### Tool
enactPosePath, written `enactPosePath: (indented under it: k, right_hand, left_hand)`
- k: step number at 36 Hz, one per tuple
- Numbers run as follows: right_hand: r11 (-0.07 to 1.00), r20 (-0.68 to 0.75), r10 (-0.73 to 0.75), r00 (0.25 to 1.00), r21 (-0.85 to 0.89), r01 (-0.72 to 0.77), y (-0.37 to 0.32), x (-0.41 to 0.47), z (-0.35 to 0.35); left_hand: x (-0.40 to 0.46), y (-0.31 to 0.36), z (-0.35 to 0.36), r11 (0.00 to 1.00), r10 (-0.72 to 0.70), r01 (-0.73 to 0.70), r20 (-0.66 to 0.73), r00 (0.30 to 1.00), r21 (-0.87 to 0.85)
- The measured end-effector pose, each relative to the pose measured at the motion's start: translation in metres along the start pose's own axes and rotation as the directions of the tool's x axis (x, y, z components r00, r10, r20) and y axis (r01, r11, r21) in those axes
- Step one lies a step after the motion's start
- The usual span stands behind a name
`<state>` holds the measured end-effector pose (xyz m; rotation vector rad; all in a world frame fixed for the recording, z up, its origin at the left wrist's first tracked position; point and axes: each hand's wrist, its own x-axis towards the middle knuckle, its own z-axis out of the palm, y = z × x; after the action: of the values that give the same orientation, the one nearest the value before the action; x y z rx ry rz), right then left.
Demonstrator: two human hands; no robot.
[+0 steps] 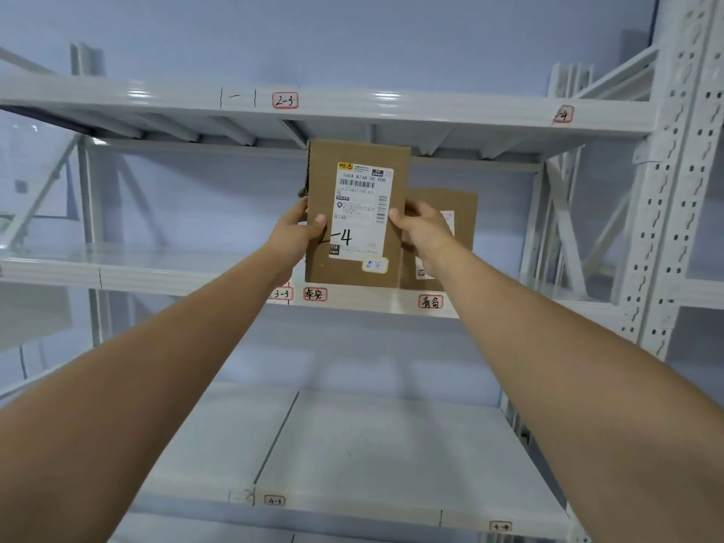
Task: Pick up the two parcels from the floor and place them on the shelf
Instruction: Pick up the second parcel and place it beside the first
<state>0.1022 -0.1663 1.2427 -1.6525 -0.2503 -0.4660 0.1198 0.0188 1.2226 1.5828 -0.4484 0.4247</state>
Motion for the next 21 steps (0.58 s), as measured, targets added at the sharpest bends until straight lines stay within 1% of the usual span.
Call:
enactPosePath:
  k: [2,6,8,14,21]
  right_hand:
    - [0.999,0.011,-0.019,1.0,-0.037,0.019,0.0,0.004,0.007]
    - [0.993,-0.045,-0.044,0.998,-0.113,0.038,0.006,0.018,0.02]
    - [0.99,-0.05,-0.039,0.998,-0.14,0.031,0.009,0.025,0.027]
    - [0.987,0.008,-0.023,1.0,-0.157,0.024,0.025,0.044,0.041]
    - [0.983,0.042,0.024,0.999,-0.184,-0.016,0.046,0.068,0.055]
  left_hand:
    - [0.007,-0.005,-0.003,1.0,-0.019,0.019,-0.015,1.0,-0.001]
    - [0.023,-0.013,-0.009,0.999,-0.046,0.046,-0.065,0.997,0.0]
    - [0.033,-0.017,-0.013,0.998,-0.063,0.063,-0.068,0.996,0.0]
    - [0.062,-0.034,-0.018,0.995,-0.079,0.078,-0.017,0.997,-0.056]
    - [0.096,-0.055,-0.018,0.993,-0.103,0.101,-0.028,0.994,-0.063]
